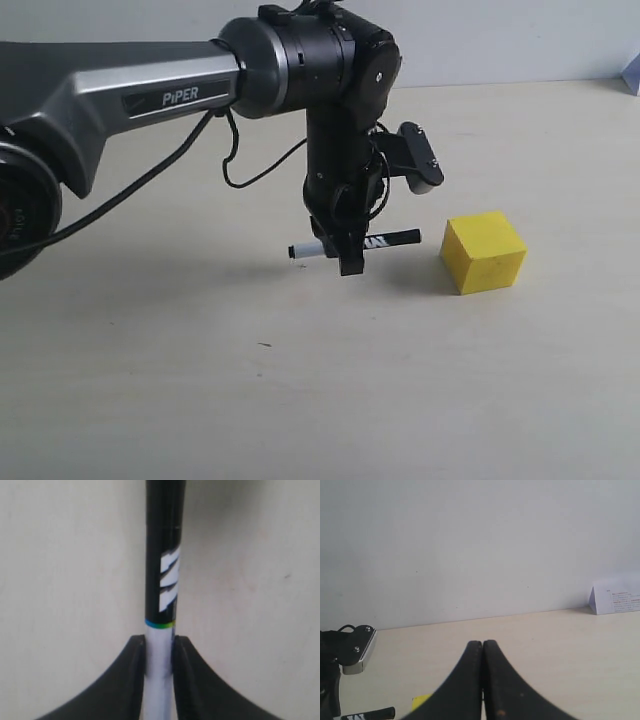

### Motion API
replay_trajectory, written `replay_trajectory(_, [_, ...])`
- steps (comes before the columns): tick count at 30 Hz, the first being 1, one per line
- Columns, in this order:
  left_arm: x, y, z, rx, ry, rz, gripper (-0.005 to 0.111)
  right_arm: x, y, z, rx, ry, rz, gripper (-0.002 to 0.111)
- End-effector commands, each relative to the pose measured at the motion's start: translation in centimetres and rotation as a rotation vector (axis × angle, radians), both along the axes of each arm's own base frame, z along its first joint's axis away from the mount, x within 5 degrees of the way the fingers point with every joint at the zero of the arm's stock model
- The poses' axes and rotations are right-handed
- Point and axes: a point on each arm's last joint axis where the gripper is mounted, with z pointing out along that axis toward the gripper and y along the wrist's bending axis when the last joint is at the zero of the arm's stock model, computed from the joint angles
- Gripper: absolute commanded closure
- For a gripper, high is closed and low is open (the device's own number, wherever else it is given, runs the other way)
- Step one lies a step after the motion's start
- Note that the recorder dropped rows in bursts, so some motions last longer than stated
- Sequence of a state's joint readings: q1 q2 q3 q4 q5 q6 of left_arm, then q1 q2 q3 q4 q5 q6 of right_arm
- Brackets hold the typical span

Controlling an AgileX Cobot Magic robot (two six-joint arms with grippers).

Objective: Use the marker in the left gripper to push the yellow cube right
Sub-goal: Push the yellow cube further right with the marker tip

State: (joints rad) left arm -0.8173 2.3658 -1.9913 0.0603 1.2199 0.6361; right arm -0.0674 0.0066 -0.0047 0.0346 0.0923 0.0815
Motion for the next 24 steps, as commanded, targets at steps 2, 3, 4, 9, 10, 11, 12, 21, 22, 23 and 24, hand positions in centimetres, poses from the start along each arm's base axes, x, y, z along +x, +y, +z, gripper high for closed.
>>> replay_trajectory(2, [-0.1, -0.3, -0.7, 0.014, 0.002, 0.006, 0.107, 0.0, 0.0, -0.1, -0.001, -0.007, 0.003, 0.108])
replay_trajectory(3, [-0.2, -0.4, -0.7, 0.014, 0.002, 0.004, 0.107, 0.0, 0.0, -0.1, -0.001, -0.007, 0.003, 0.108])
replay_trajectory(4, [-0.2, -0.6, -0.7, 0.002, -0.005, 0.001, 0.107, 0.0, 0.0, -0.1, -0.001, -0.007, 0.003, 0.108])
replay_trajectory(9, [-0.8, -2.1, -0.7, -0.070, -0.053, -0.028, 0.107, 0.0, 0.0, -0.1, -0.001, -0.007, 0.003, 0.108])
replay_trajectory(10, [-1.0, -2.5, -0.6, -0.087, -0.058, -0.034, 0.107, 0.0, 0.0, -0.1, -0.001, -0.007, 0.003, 0.108])
replay_trajectory(11, [-1.1, -2.8, -0.6, -0.102, -0.066, -0.038, 0.107, 0.0, 0.0, -0.1, -0.001, -0.007, 0.003, 0.108])
replay_trajectory(12, [-1.4, -3.4, -0.5, -0.122, -0.080, -0.049, 0.107, 0.0, 0.0, -0.1, -0.001, -0.007, 0.003, 0.108])
replay_trajectory(21, [-1.1, -3.0, 0.0, -0.091, -0.078, -0.049, 0.107, 0.0, 0.0, -0.1, -0.001, -0.007, 0.003, 0.108])
replay_trajectory(22, [-1.0, -2.7, 0.1, -0.076, -0.069, -0.043, 0.107, 0.0, 0.0, -0.1, -0.001, -0.007, 0.003, 0.108])
replay_trajectory(23, [-0.9, -2.4, 0.3, -0.060, -0.056, -0.037, 0.107, 0.0, 0.0, -0.1, -0.001, -0.007, 0.003, 0.108])
replay_trajectory(24, [-0.8, -2.1, 0.4, -0.045, -0.044, -0.033, 0.107, 0.0, 0.0, -0.1, -0.001, -0.007, 0.003, 0.108])
